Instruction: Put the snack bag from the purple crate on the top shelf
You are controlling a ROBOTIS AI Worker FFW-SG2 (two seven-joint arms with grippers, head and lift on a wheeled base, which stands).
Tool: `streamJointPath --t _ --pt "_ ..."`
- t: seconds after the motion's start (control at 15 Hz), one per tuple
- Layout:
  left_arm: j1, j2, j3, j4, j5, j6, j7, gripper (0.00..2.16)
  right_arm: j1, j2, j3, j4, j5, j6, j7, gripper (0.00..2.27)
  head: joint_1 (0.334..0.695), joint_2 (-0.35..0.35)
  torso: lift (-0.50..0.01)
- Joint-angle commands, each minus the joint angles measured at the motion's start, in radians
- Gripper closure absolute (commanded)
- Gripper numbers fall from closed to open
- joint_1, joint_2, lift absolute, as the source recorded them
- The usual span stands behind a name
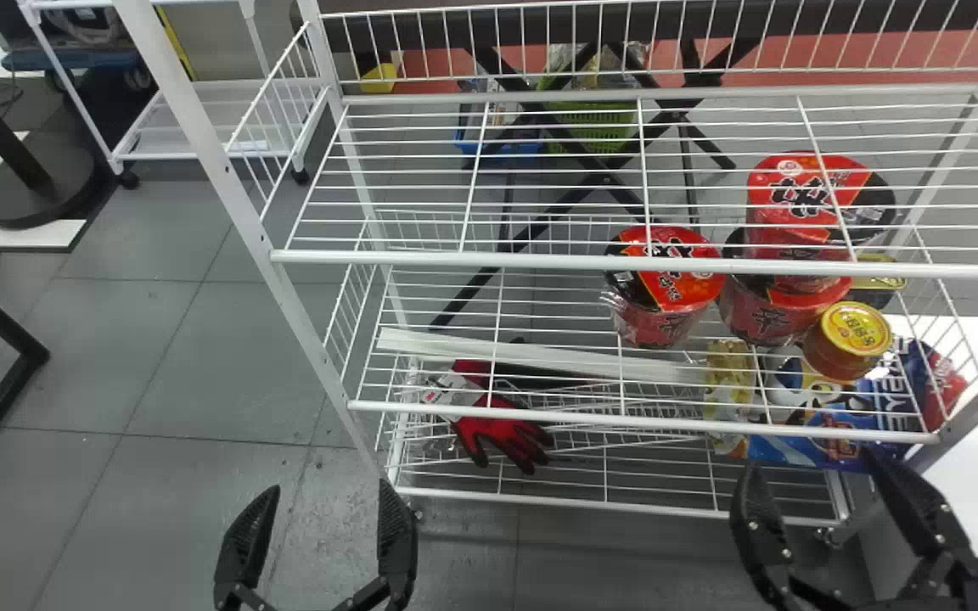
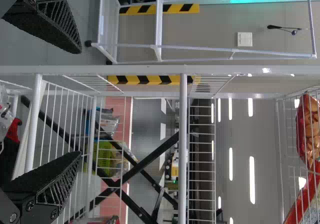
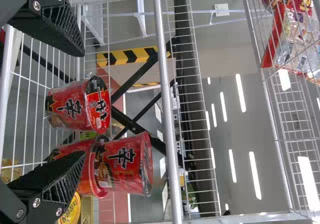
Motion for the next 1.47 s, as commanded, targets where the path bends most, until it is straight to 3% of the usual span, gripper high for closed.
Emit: streamJointPath --t 0.0,0.27,0.47,0.53,0.6,0.67,0.8,0.93,1.0,1.13,1.27,1.4 --pt "-0.001 -0.016 0.005 0.004 -0.003 -0.002 0.001 0.08 0.037 -0.027 -0.064 -0.173 -0.073 0.259 -0.007 0.13 0.695 0.103 -0.452" --pt "-0.011 -0.021 0.007 0.01 -0.007 0.004 0.005 0.08 0.138 -0.033 -0.217 -0.532 -0.174 0.768 -0.001 0.13 0.695 0.031 -0.452" --pt "-0.02 -0.021 0.016 0.018 0.0 0.004 -0.001 0.08 0.147 0.0 -0.421 -0.766 -0.346 1.385 0.011 0.13 0.695 -0.015 -0.452" --pt "-0.028 -0.021 0.017 0.027 0.008 0.004 -0.005 0.08 0.124 0.022 -0.535 -0.808 -0.436 1.612 0.026 0.13 0.695 -0.023 -0.452" --pt "-0.034 -0.021 0.022 0.03 0.013 0.011 -0.007 0.08 0.074 0.066 -0.67 -0.82 -0.53 1.82 0.079 0.13 0.695 -0.035 -0.452" --pt "-0.037 -0.021 0.025 0.033 0.016 0.014 -0.007 0.08 -0.018 0.107 -0.855 -0.82 -0.634 2.068 0.177 0.13 0.695 -0.051 -0.452" --pt "-0.038 -0.013 0.036 0.035 0.026 0.011 -0.015 0.08 -0.144 0.107 -1.222 -0.82 -0.869 2.068 0.238 0.13 0.695 -0.078 -0.452" --pt "-0.034 0.014 0.037 0.035 0.036 -0.008 -0.024 0.08 -0.185 0.107 -1.546 -0.794 -1.048 2.068 0.28 0.13 0.695 -0.211 -0.452" --pt "-0.032 0.03 0.037 0.035 0.039 -0.02 -0.028 0.08 -0.221 0.08 -1.702 -0.748 -1.105 2.068 0.31 0.13 0.695 -0.268 -0.452" --pt "-0.023 0.056 0.036 0.038 0.048 -0.072 -0.03 0.08 -0.195 0.013 -1.826 -0.633 -1.101 2.068 0.353 0.13 0.695 -0.35 -0.452" --pt "-0.021 0.054 0.036 0.055 0.056 -0.081 -0.038 0.08 -0.133 -0.073 -1.783 -0.512 -0.97 2.068 0.361 0.13 0.695 -0.35 -0.452" --pt "-0.024 0.05 0.028 0.056 0.06 -0.081 -0.048 0.09 -0.084 -0.131 -1.621 -0.411 -0.722 2.068 0.378 0.13 0.695 -0.35 -0.452"
